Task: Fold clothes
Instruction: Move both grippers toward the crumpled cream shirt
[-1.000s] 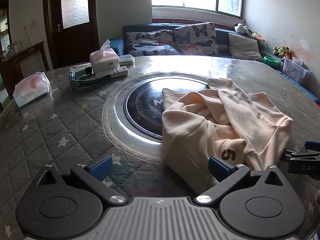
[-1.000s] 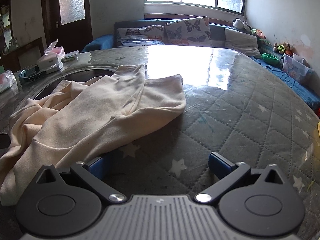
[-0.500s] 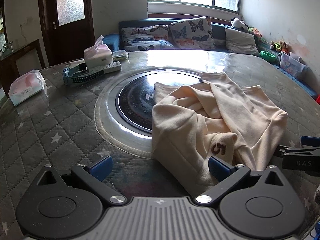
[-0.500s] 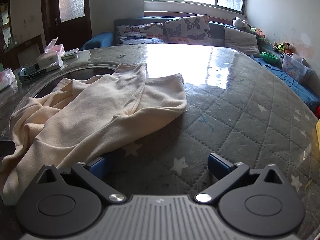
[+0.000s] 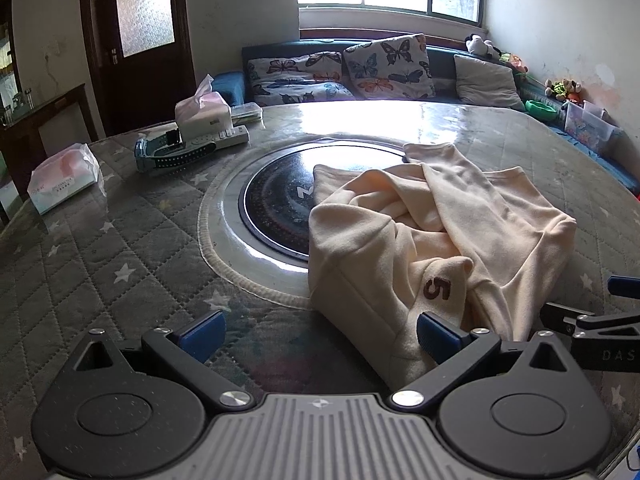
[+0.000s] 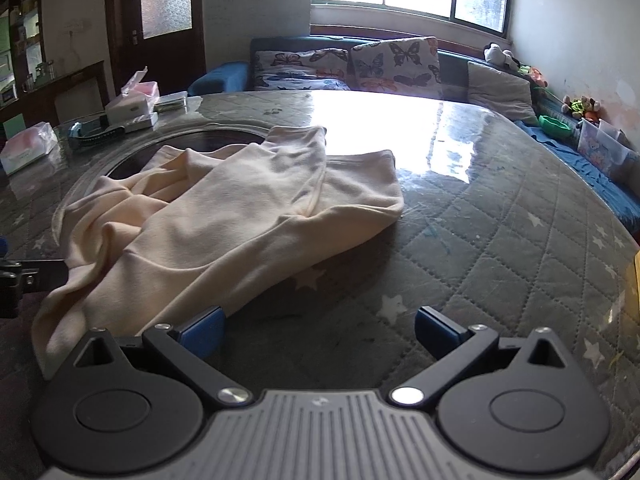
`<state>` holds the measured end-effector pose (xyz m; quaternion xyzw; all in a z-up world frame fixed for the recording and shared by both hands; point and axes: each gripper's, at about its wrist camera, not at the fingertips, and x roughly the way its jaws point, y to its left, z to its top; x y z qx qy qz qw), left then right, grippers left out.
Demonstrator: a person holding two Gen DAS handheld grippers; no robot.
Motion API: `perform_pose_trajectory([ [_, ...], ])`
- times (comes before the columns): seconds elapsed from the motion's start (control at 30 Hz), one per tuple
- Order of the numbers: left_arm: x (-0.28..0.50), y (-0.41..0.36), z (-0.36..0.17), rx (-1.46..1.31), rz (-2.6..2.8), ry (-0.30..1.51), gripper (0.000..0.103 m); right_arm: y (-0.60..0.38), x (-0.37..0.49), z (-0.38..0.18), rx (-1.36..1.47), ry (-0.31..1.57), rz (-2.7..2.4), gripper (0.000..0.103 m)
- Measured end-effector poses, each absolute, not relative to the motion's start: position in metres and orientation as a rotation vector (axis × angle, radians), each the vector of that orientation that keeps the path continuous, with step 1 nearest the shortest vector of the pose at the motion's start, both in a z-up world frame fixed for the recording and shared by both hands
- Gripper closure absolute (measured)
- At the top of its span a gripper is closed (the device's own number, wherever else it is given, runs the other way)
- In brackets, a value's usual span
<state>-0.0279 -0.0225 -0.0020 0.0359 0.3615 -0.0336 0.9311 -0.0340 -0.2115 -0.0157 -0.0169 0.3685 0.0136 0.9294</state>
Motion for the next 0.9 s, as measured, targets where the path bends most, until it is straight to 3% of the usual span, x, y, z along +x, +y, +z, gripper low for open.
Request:
perform_pose_trajectory([
  [0.9,-0.047,-0.031,0.001,0.140,-0.034,0.708,0.000,-0.193,-0.059,-0.005,-0.063,0.729,0.066,0.002],
])
